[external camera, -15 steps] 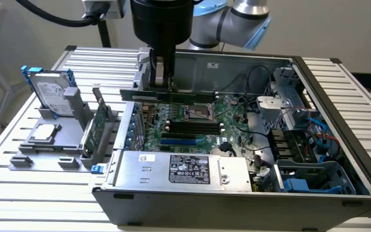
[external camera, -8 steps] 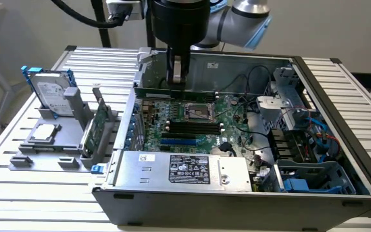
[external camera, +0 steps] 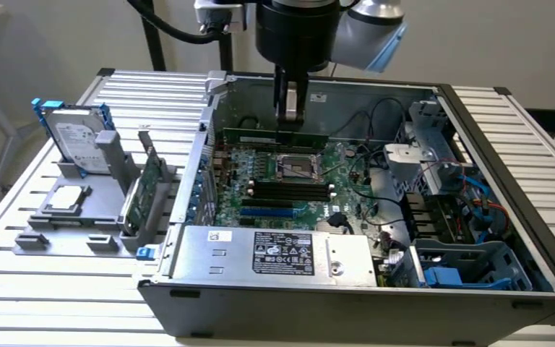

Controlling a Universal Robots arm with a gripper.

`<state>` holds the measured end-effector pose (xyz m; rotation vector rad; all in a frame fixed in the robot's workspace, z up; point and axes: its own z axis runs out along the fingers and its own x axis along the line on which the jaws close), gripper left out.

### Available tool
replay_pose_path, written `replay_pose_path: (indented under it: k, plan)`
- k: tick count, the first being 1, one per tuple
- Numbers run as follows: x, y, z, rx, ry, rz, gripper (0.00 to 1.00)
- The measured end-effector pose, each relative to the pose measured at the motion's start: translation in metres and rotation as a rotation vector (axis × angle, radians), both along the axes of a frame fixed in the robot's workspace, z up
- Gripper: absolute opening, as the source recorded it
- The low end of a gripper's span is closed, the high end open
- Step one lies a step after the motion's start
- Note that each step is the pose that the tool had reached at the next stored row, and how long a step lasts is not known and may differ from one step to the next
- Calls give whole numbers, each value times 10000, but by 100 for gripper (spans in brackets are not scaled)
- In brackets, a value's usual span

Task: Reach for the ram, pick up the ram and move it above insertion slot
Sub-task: 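Pick up the ram and move it above insertion slot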

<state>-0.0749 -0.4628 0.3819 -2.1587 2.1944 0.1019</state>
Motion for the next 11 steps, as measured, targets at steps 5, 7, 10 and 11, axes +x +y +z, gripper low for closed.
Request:
replay_pose_path:
  k: [5,7,10,11]
  plan:
    - [98,35,-4,1,-40,-1,13]
    - [98,37,-3,0,-40,1,13]
    - [98,38,-3,0,-41,0,13]
    - [98,38,-3,0,-41,1,13]
